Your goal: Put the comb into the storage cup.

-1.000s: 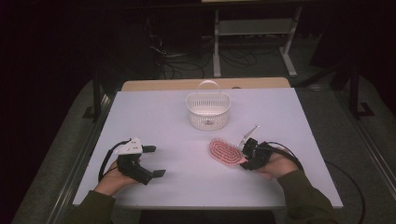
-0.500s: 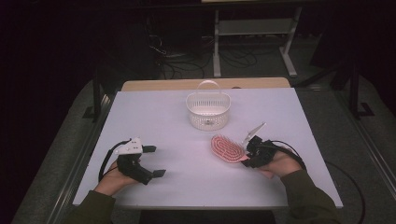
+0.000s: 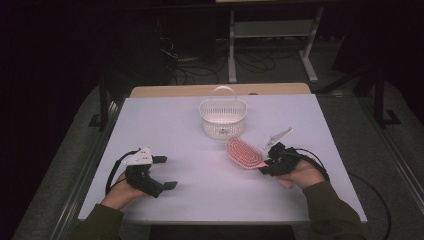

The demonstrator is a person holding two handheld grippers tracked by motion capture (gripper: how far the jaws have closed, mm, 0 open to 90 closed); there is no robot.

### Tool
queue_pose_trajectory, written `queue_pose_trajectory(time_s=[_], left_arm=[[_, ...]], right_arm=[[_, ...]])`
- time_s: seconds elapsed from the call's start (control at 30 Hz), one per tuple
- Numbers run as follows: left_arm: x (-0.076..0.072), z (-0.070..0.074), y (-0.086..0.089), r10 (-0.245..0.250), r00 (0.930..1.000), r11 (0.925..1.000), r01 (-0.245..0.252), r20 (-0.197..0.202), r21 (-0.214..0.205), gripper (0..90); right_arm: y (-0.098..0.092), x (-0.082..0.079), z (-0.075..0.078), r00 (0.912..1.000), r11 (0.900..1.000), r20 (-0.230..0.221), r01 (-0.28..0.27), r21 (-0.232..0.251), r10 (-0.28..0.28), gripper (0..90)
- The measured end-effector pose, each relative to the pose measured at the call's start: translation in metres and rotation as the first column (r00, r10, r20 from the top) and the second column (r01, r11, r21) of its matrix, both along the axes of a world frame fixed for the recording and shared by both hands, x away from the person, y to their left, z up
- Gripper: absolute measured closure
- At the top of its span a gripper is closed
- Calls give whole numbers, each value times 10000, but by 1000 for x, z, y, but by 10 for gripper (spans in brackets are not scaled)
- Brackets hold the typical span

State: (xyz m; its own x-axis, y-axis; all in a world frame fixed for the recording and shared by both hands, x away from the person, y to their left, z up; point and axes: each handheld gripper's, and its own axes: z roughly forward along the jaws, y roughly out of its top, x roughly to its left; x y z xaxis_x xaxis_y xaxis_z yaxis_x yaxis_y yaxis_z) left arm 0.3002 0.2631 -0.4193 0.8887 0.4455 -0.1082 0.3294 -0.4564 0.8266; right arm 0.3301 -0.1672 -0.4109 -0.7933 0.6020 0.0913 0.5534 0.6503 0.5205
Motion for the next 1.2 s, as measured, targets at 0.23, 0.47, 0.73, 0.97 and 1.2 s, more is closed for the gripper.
queue_pose_trajectory(time_s=[0.23, 0.47, 0.73, 0.97, 1.2], left_arm=[[0, 0, 0, 0, 10000, 10000, 0, 5, 0, 0], [0, 0, 0, 14, 10000, 10000, -14, 12, 29, 0], [0, 0, 0, 12, 10000, 10000, -12, 10, 34, 0], [0, 0, 0, 16, 10000, 10000, -16, 11, 20, 0], [0, 0, 0, 21, 10000, 10000, -21, 12, 41, 0]], right_arm=[[-2, 0, 1, 9996, 9996, 264, 86, 281, -93, 687], [-5, 0, 5, 9975, 9960, 681, 131, 887, -192, 687], [-5, -1, 7, 9939, 9923, 1056, 192, 1223, -323, 687], [-5, -3, 10, 9878, 9850, 1480, 221, 1711, -479, 687], [-5, -3, 13, 9812, 9760, 1832, 192, 2168, -600, 687]])
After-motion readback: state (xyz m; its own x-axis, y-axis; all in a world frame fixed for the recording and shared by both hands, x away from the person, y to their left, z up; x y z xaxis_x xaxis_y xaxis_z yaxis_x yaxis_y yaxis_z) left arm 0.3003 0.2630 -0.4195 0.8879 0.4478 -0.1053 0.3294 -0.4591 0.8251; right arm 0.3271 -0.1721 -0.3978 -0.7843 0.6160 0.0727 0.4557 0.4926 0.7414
